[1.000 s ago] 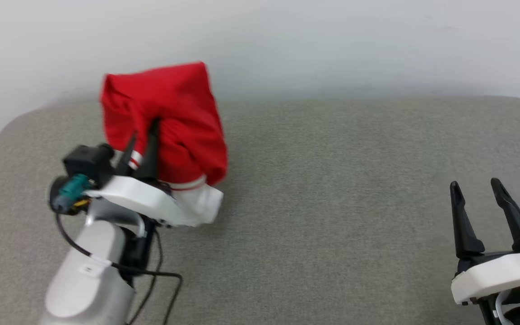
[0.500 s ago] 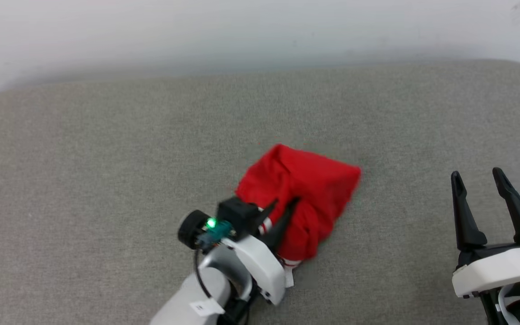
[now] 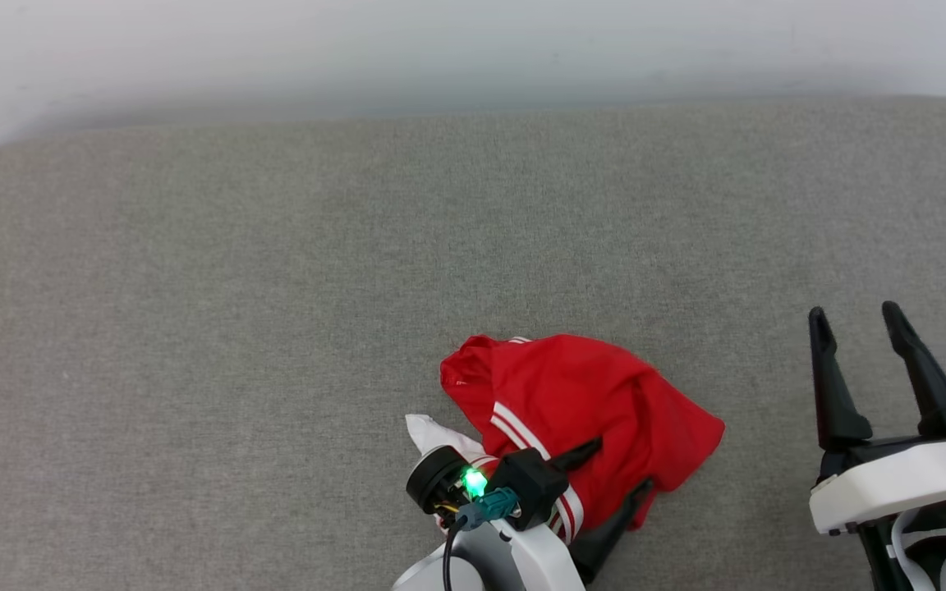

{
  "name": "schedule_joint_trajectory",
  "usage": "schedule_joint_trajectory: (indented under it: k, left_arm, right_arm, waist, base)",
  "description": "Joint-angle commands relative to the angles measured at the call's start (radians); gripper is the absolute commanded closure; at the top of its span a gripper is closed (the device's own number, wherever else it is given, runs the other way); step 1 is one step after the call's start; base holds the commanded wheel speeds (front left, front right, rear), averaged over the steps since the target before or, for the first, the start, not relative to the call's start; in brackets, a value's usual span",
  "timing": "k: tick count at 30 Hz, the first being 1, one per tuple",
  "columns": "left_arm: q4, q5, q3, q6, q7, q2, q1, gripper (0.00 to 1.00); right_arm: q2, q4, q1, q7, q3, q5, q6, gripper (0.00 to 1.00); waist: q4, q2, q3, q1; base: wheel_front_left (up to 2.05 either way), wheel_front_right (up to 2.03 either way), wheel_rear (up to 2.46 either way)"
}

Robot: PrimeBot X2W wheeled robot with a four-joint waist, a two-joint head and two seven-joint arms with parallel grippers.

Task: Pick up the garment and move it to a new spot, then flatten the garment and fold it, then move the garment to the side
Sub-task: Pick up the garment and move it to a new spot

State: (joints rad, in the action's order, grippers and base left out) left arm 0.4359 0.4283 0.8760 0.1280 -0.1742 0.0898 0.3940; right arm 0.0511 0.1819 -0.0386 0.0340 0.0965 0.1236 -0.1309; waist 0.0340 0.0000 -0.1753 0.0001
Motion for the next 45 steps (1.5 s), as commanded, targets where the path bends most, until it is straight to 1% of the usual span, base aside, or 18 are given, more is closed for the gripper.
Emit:
schedule_joint_trajectory:
  k: [1, 5, 10, 19, 26, 27, 31, 35, 39, 45]
  left_arm:
    - [-0.009, 0.006, 0.002, 0.002, -0.026, -0.005, -0.004, 0.00]
    - [-0.050, -0.005, -0.016, -0.009, -0.073, -0.011, -0.009, 0.00]
    - [-0.118, -0.021, -0.073, -0.042, -0.090, 0.004, -0.038, 0.00]
    - [-0.212, -0.035, -0.281, -0.130, -0.092, 0.051, -0.129, 0.00]
    - [-0.262, -0.050, -0.456, -0.181, -0.091, 0.082, -0.216, 0.00]
    - [-0.262, -0.050, -0.456, -0.181, -0.091, 0.082, -0.216, 0.00]
    - [-0.276, -0.055, -0.546, -0.186, -0.091, 0.099, -0.267, 0.00]
    - [-0.283, -0.067, -0.610, -0.188, -0.091, 0.114, -0.314, 0.00]
    - [-0.287, -0.083, -0.643, -0.180, -0.091, 0.127, -0.353, 0.00]
    - [-0.279, -0.100, -0.654, -0.164, -0.091, 0.128, -0.382, 0.00]
  right_arm:
    - [-0.001, -0.010, 0.004, -0.010, -0.008, -0.001, 0.000, 0.00]
    - [-0.001, -0.030, 0.023, -0.009, -0.016, 0.009, 0.000, 0.00]
    - [-0.001, -0.044, 0.047, -0.001, -0.035, 0.004, 0.000, 0.00]
    - [-0.001, -0.056, 0.085, 0.012, -0.070, 0.011, 0.000, 0.00]
    - [-0.001, -0.052, 0.103, 0.017, -0.072, 0.008, 0.000, 0.00]
    - [-0.001, -0.052, 0.103, 0.017, -0.072, 0.008, 0.000, 0.00]
    - [-0.001, -0.047, 0.107, 0.022, -0.072, 0.004, 0.000, 0.00]
    - [-0.001, -0.044, 0.119, 0.025, -0.069, -0.001, 0.000, 0.00]
    - [-0.001, -0.047, 0.128, 0.024, -0.062, -0.003, 0.000, 0.00]
    - [-0.001, -0.046, 0.146, 0.024, -0.053, 0.002, 0.000, 0.00]
  waist:
    - [-0.005, 0.0000, 0.026, -0.0001]
    - [-0.013, 0.0000, 0.070, -0.0001]
    - [-0.031, 0.0000, 0.123, -0.0001]
    - [-0.058, 0.0000, 0.182, -0.0001]
    - [-0.074, 0.0000, 0.203, -0.0001]
    - [-0.074, 0.0000, 0.203, -0.0001]
    - [-0.080, 0.0000, 0.215, -0.0001]
    - [-0.081, 0.0000, 0.228, -0.0001]
    - [-0.074, 0.0000, 0.240, -0.0001]
    - [-0.062, 0.0000, 0.252, -0.0001]
  base:
    - [0.00, 0.00, 0.00]
    - [0.00, 0.00, 0.00]
    - [0.00, 0.00, 0.00]
    - [0.00, 0.00, 0.00]
    - [0.00, 0.00, 0.00]
    - [0.00, 0.00, 0.00]
    - [0.00, 0.00, 0.00]
    - [0.00, 0.00, 0.00]
    - [0.00, 0.00, 0.00]
    - [0.00, 0.00, 0.00]
